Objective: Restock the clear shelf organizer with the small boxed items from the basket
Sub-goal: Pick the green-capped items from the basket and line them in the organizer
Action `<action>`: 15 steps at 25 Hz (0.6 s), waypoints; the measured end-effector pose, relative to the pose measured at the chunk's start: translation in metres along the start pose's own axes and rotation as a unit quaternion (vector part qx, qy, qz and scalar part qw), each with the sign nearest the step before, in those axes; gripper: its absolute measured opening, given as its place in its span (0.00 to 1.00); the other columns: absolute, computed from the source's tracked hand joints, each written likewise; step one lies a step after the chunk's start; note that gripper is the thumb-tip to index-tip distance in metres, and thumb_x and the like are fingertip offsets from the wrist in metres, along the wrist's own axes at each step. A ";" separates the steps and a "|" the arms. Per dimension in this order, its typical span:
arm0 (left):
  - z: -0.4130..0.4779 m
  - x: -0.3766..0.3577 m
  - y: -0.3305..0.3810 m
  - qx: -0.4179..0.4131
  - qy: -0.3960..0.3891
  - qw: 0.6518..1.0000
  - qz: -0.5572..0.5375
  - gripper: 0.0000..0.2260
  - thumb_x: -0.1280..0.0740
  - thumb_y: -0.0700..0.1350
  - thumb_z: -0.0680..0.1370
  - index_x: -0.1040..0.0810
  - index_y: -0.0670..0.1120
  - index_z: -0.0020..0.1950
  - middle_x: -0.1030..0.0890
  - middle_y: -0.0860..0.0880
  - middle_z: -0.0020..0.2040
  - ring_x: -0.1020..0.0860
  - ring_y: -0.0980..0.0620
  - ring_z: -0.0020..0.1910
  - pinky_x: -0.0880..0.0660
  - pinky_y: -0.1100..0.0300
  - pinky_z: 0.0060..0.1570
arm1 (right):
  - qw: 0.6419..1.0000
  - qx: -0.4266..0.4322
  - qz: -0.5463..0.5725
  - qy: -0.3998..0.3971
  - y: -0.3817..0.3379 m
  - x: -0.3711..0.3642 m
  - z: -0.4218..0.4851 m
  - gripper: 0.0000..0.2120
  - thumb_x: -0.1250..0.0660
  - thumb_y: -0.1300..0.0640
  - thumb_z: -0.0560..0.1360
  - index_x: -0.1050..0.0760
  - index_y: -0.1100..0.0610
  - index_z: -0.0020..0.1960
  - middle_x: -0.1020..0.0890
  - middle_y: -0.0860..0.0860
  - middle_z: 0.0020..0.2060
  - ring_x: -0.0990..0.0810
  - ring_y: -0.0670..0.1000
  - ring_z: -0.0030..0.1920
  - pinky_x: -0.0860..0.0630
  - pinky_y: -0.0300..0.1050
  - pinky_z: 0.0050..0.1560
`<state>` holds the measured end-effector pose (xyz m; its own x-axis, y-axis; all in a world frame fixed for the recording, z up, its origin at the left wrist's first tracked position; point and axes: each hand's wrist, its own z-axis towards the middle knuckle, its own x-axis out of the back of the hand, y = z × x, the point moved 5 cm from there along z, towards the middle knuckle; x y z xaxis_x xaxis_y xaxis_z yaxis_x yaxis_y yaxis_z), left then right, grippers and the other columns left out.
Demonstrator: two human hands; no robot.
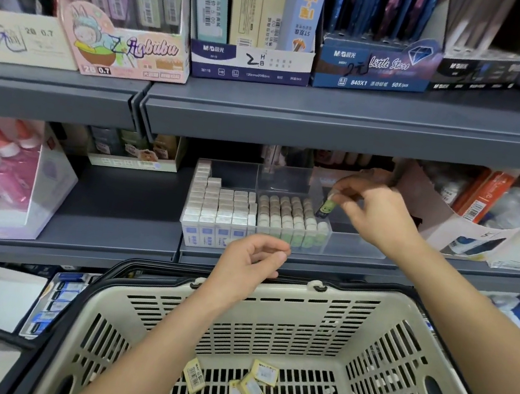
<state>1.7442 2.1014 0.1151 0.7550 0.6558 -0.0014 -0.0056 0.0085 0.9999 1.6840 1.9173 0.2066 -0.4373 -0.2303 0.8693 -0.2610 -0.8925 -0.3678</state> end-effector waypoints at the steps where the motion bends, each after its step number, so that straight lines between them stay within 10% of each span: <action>1: 0.000 0.000 0.000 0.000 0.001 1.000 0.000 0.08 0.34 0.38 0.76 0.21 0.52 0.47 0.18 0.51 0.50 0.20 0.55 0.52 0.22 0.63 0.45 | 1.000 0.006 -0.010 -0.005 -0.001 -0.001 0.000 0.07 0.35 0.54 0.76 0.21 0.55 0.51 0.16 0.53 0.45 0.20 0.57 0.45 0.26 0.46 0.48; 11: 0.000 0.000 0.002 0.000 0.002 1.000 0.004 0.08 0.34 0.38 0.77 0.21 0.52 0.46 0.18 0.52 0.49 0.20 0.55 0.52 0.22 0.63 0.45 | 0.996 0.052 -0.065 -0.035 -0.013 0.004 0.002 0.07 0.35 0.57 0.76 0.22 0.58 0.50 0.24 0.47 0.30 0.33 0.48 0.32 0.42 0.37 0.37; 15: 0.000 0.001 0.002 -0.001 0.003 1.000 0.004 0.08 0.34 0.38 0.77 0.21 0.52 0.46 0.18 0.52 0.49 0.20 0.54 0.52 0.21 0.63 0.45 | 0.996 0.015 -0.045 -0.076 -0.008 -0.003 0.006 0.07 0.36 0.55 0.76 0.22 0.56 0.51 0.17 0.53 0.44 0.22 0.54 0.45 0.29 0.43 0.49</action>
<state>1.7446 2.1019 0.1175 0.7509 0.6604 0.0056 -0.0121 0.0053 0.9999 1.6925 1.9226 0.2093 -0.2781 -0.2034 0.9388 -0.2662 -0.9227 -0.2788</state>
